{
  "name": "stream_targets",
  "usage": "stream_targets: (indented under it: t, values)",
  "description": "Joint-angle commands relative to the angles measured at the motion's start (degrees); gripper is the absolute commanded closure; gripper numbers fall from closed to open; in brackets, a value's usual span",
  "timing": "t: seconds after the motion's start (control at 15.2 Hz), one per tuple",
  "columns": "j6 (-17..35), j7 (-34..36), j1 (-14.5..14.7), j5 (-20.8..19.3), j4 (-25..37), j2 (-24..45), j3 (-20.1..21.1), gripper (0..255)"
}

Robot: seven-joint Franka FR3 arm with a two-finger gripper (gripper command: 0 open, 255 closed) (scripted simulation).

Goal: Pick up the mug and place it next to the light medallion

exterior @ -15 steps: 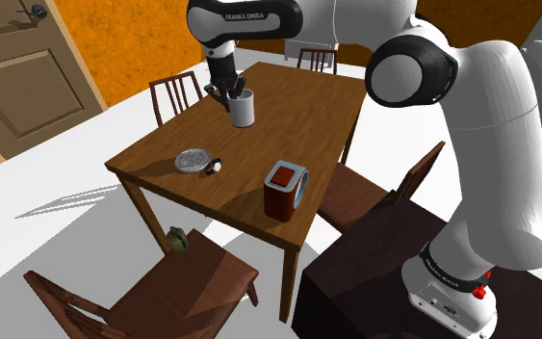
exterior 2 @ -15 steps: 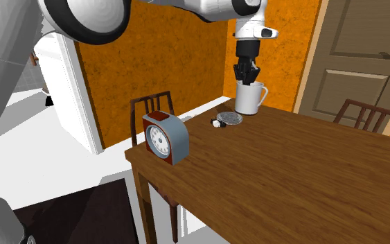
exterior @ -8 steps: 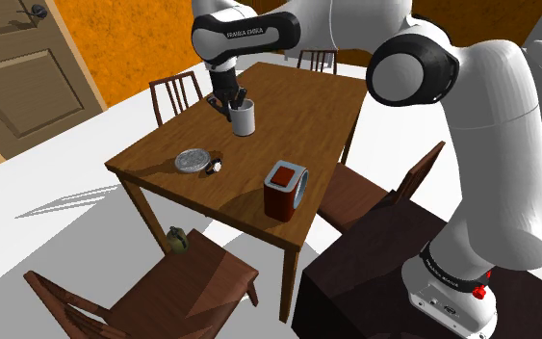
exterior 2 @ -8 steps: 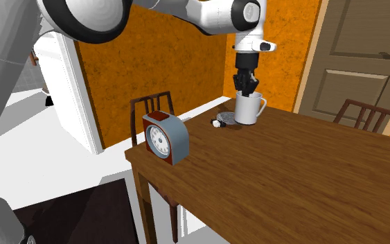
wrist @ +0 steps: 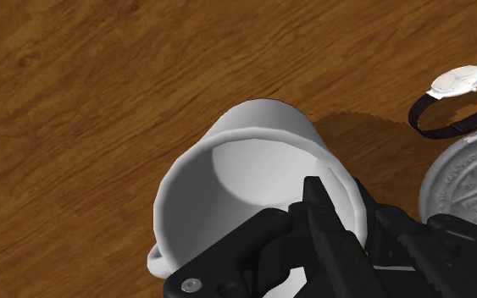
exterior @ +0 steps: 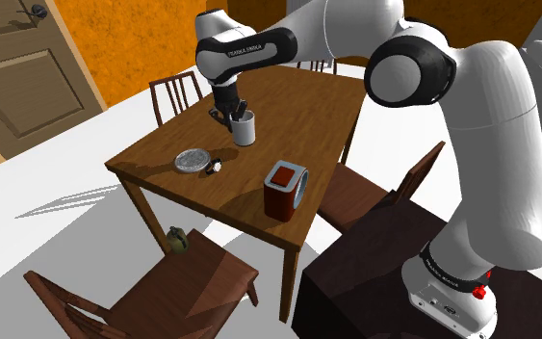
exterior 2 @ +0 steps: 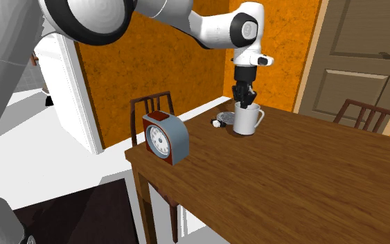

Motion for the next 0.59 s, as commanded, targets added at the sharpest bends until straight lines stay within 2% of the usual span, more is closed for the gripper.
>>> stream_targets:
  t: [0.0, 0.26, 0.53]
  values:
    - [1.4, 0.1, 0.0, 0.0, -1.1, 0.2, 0.0, 255]
    - [3.9, 0.2, -0.1, -0.1, -3.0, 0.9, -0.1, 255]
    - [3.9, 0.2, -0.1, -0.1, -3.0, 0.9, -0.1, 255]
